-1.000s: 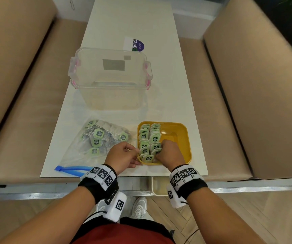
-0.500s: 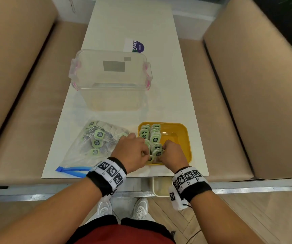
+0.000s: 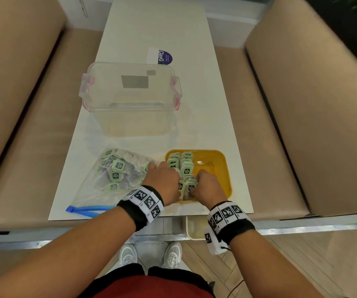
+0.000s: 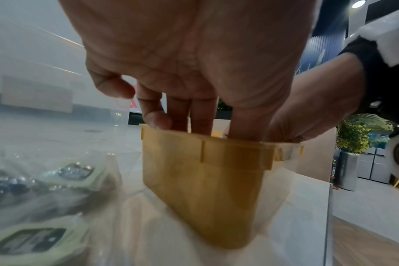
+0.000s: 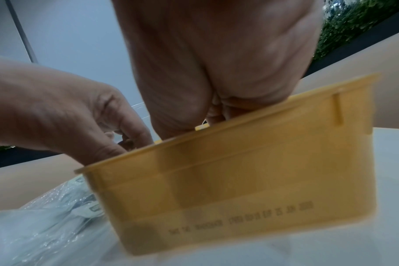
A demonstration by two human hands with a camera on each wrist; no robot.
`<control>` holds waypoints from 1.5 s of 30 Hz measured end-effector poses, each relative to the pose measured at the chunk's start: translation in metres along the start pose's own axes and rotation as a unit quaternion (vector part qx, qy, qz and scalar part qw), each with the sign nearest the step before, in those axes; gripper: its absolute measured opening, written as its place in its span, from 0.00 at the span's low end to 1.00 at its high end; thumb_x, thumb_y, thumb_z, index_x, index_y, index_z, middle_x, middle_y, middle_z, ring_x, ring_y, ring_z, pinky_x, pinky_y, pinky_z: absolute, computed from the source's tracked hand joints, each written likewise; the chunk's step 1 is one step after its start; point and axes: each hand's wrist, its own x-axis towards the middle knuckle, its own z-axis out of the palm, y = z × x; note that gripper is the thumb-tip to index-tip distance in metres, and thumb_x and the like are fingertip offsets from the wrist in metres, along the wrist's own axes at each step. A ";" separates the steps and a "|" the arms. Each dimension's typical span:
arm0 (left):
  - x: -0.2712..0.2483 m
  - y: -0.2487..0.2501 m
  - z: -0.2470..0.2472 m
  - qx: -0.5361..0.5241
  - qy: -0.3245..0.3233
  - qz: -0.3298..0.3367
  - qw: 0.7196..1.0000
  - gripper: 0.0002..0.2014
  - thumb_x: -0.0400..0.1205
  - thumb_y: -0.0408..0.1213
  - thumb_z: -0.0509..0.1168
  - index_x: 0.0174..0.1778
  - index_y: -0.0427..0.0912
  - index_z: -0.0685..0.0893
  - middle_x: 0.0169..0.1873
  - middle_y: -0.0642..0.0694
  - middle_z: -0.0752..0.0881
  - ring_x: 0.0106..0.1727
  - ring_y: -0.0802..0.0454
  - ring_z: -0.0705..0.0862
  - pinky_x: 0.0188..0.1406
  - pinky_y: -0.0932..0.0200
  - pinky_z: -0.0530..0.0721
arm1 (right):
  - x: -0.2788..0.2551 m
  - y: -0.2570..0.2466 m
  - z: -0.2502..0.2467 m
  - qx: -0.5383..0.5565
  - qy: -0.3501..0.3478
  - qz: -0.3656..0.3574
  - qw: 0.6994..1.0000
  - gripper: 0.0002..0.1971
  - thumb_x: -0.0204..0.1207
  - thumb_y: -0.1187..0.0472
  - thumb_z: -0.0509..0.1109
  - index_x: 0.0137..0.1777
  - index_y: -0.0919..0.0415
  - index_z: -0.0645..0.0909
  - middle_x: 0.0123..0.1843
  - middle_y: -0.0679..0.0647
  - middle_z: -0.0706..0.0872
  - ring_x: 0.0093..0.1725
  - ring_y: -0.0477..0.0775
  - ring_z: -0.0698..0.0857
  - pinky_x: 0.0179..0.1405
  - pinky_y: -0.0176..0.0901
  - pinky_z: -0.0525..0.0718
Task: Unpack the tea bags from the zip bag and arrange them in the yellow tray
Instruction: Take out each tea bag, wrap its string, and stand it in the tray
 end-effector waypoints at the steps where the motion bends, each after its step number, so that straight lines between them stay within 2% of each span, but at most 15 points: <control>1: 0.000 0.000 0.002 0.000 0.006 -0.004 1.000 0.13 0.80 0.54 0.65 0.51 0.50 0.86 0.54 0.49 0.85 0.66 0.44 0.74 0.64 0.39 0.66 | -0.001 0.000 0.000 0.003 0.000 0.000 1.000 0.15 0.68 0.66 0.77 0.51 0.61 0.76 0.51 0.60 0.86 0.48 0.61 0.85 0.35 0.44 0.78; 6: 0.001 0.001 0.009 -0.014 0.060 0.003 0.998 0.17 0.80 0.55 0.65 0.60 0.52 0.83 0.61 0.49 0.80 0.67 0.44 0.72 0.63 0.40 0.67 | -0.002 -0.001 -0.001 0.004 0.005 0.001 1.000 0.14 0.68 0.66 0.76 0.51 0.62 0.77 0.50 0.60 0.86 0.46 0.61 0.86 0.34 0.44 0.79; 10: 0.002 0.002 0.011 -0.013 0.068 0.026 0.997 0.19 0.81 0.56 0.64 0.67 0.57 0.82 0.64 0.50 0.78 0.69 0.44 0.70 0.66 0.40 0.65 | -0.001 -0.001 -0.001 -0.002 0.009 -0.002 1.000 0.12 0.71 0.67 0.74 0.52 0.62 0.78 0.50 0.60 0.86 0.47 0.61 0.86 0.35 0.43 0.78; 14: 0.003 0.000 0.014 -0.003 0.079 0.015 0.997 0.16 0.83 0.55 0.63 0.64 0.57 0.86 0.64 0.50 0.77 0.69 0.44 0.70 0.64 0.42 0.64 | 0.000 -0.002 -0.001 -0.009 0.018 -0.008 1.000 0.09 0.73 0.67 0.72 0.51 0.61 0.78 0.50 0.60 0.86 0.48 0.61 0.85 0.38 0.44 0.81; 19: 0.001 -0.004 0.015 -0.002 0.091 -0.004 0.996 0.11 0.82 0.44 0.65 0.59 0.55 0.87 0.61 0.51 0.79 0.66 0.45 0.72 0.56 0.46 0.61 | 0.000 -0.003 -0.001 0.000 0.026 -0.012 1.000 0.08 0.72 0.68 0.72 0.50 0.61 0.80 0.48 0.58 0.86 0.46 0.59 0.85 0.36 0.43 0.78; 23: 0.002 -0.005 0.014 -0.010 0.090 -0.007 0.996 0.13 0.81 0.36 0.64 0.59 0.54 0.84 0.59 0.52 0.81 0.65 0.46 0.74 0.56 0.46 0.63 | 0.001 -0.004 0.000 0.009 0.036 -0.013 0.999 0.08 0.71 0.68 0.72 0.49 0.61 0.80 0.47 0.58 0.87 0.46 0.58 0.85 0.35 0.42 0.77; 26: 0.002 -0.005 0.013 -0.030 0.091 -0.006 0.995 0.16 0.79 0.33 0.63 0.60 0.54 0.82 0.57 0.54 0.83 0.64 0.46 0.74 0.56 0.46 0.64 | 0.000 -0.003 0.001 0.015 0.037 -0.012 0.999 0.09 0.71 0.68 0.73 0.50 0.60 0.80 0.47 0.57 0.87 0.46 0.57 0.85 0.37 0.43 0.80; 29: 0.002 -0.005 0.012 -0.045 0.091 -0.005 0.995 0.17 0.77 0.34 0.63 0.60 0.55 0.81 0.56 0.55 0.85 0.64 0.48 0.74 0.56 0.46 0.62 | -0.002 -0.001 -0.001 0.016 0.030 -0.018 0.999 0.11 0.72 0.69 0.73 0.53 0.61 0.83 0.49 0.57 0.87 0.48 0.57 0.85 0.43 0.45 0.84; 35: 0.001 -0.005 0.014 -0.046 0.111 0.000 0.993 0.18 0.78 0.37 0.63 0.64 0.56 0.81 0.58 0.57 0.84 0.65 0.49 0.73 0.56 0.47 0.61 | -0.005 -0.001 -0.002 0.036 0.023 -0.037 0.998 0.14 0.73 0.72 0.66 0.55 0.62 0.87 0.49 0.57 0.90 0.49 0.57 0.86 0.42 0.41 0.82; 38: 0.000 -0.004 0.015 -0.035 0.114 0.008 0.993 0.17 0.79 0.41 0.62 0.64 0.55 0.83 0.59 0.57 0.83 0.65 0.48 0.71 0.53 0.47 0.59 | -0.007 -0.002 -0.005 0.041 0.031 -0.036 0.998 0.17 0.77 0.70 0.65 0.63 0.63 0.84 0.54 0.58 0.89 0.54 0.58 0.85 0.47 0.38 0.80; 41: -0.001 -0.001 0.016 -0.029 0.115 0.002 0.993 0.17 0.78 0.46 0.63 0.63 0.53 0.84 0.60 0.53 0.79 0.64 0.46 0.70 0.52 0.46 0.58 | -0.009 -0.003 -0.007 0.060 0.041 -0.040 0.997 0.20 0.76 0.70 0.66 0.69 0.60 0.80 0.55 0.58 0.88 0.53 0.55 0.85 0.44 0.37 0.78; 43: -0.001 0.000 0.017 -0.026 0.117 -0.009 0.993 0.16 0.77 0.47 0.63 0.59 0.51 0.84 0.61 0.51 0.76 0.63 0.44 0.69 0.52 0.46 0.60 | -0.010 -0.004 -0.007 0.063 0.053 -0.049 0.995 0.19 0.75 0.70 0.66 0.66 0.59 0.79 0.52 0.58 0.88 0.51 0.56 0.85 0.43 0.40 0.80; 45: -0.001 0.000 0.019 -0.029 0.121 -0.018 0.992 0.14 0.78 0.45 0.61 0.57 0.49 0.84 0.61 0.50 0.75 0.62 0.43 0.68 0.52 0.45 0.61 | -0.010 -0.002 -0.004 0.060 0.069 -0.067 0.994 0.15 0.74 0.70 0.66 0.60 0.58 0.80 0.53 0.57 0.85 0.51 0.57 0.84 0.47 0.47 0.83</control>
